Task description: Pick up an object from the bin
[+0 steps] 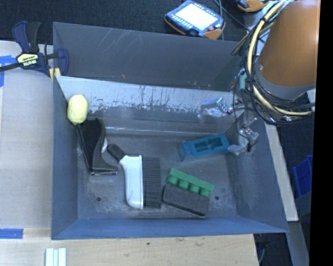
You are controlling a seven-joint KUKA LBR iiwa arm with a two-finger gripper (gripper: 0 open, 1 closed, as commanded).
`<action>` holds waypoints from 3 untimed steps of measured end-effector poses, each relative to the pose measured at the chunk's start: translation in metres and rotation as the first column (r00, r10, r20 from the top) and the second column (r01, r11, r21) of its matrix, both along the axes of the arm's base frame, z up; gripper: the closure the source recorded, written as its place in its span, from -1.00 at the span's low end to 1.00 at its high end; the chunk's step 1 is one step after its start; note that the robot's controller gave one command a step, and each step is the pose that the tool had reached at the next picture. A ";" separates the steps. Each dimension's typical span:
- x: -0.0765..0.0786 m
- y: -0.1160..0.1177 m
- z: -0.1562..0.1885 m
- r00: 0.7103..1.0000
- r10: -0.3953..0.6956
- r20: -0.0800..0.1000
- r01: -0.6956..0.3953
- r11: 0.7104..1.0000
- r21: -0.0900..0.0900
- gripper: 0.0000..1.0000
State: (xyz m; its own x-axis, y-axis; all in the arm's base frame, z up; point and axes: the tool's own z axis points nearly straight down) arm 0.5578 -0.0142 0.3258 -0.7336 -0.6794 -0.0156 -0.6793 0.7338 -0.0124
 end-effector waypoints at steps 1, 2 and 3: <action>-0.072 -0.028 0.127 0.912 0.410 0.007 -0.410 0.912 -0.012 -1.00; -0.043 -0.050 0.143 0.661 0.751 0.005 -0.750 0.661 -0.026 -1.00; -0.039 -0.144 0.144 0.509 0.861 0.003 -0.860 0.509 -0.035 -1.00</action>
Offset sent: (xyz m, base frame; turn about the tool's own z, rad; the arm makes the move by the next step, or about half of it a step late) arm -0.0727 -0.0275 0.1235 -0.4242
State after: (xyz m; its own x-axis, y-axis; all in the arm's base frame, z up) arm 0.5187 -0.1587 0.4700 0.2116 -0.9773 0.0060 -0.9765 -0.2117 -0.0395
